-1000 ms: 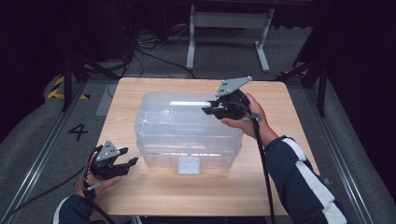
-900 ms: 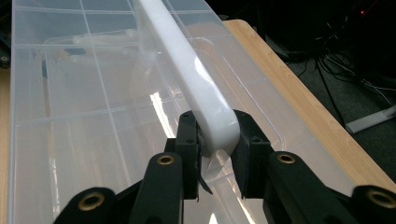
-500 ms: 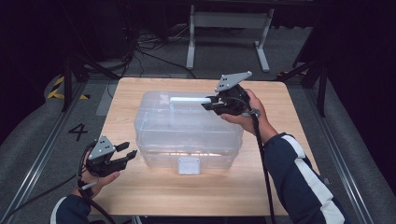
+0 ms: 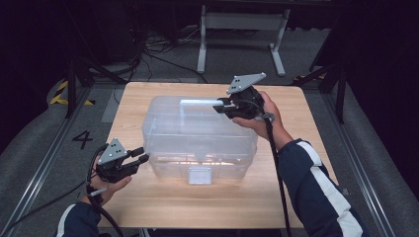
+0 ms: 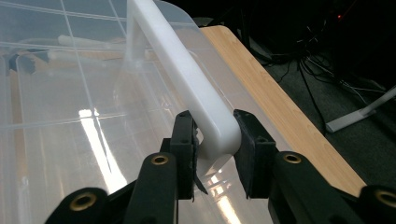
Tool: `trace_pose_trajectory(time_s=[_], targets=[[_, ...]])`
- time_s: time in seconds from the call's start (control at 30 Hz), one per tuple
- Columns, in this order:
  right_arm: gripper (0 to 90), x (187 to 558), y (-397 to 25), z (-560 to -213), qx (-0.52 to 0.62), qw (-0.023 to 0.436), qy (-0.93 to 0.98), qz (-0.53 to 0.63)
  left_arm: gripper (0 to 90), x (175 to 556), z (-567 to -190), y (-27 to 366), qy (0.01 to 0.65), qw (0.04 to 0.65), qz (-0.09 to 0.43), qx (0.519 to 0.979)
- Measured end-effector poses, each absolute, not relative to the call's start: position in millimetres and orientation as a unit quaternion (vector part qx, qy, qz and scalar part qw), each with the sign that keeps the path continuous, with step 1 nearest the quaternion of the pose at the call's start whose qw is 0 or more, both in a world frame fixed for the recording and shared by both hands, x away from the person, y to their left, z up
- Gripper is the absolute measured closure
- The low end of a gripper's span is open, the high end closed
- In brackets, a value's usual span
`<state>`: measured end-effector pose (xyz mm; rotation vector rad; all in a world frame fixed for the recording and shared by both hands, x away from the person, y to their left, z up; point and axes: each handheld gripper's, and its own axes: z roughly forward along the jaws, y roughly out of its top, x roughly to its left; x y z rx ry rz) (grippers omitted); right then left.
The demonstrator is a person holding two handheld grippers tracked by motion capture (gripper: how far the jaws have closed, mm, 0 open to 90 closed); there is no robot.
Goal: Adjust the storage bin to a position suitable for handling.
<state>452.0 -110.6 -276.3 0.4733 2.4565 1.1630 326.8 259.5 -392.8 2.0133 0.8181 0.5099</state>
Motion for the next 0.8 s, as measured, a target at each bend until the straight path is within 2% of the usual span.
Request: trace_pose_trajectory(time_s=[0.3,0.53,0.8], targets=[[69.9,450,-110,-277,0.170,0.199,0.872,0.414,78.4,330,-393,257,0.331,0.439,0.204,0.810],[62.2,446,-114,-280,0.180,0.204,0.866,0.420,85.0,330,-396,257,0.332,0.437,0.210,0.809],[55.1,437,-127,-275,0.187,0.230,0.853,0.429,86.2,330,-396,257,0.333,0.434,0.212,0.810]])
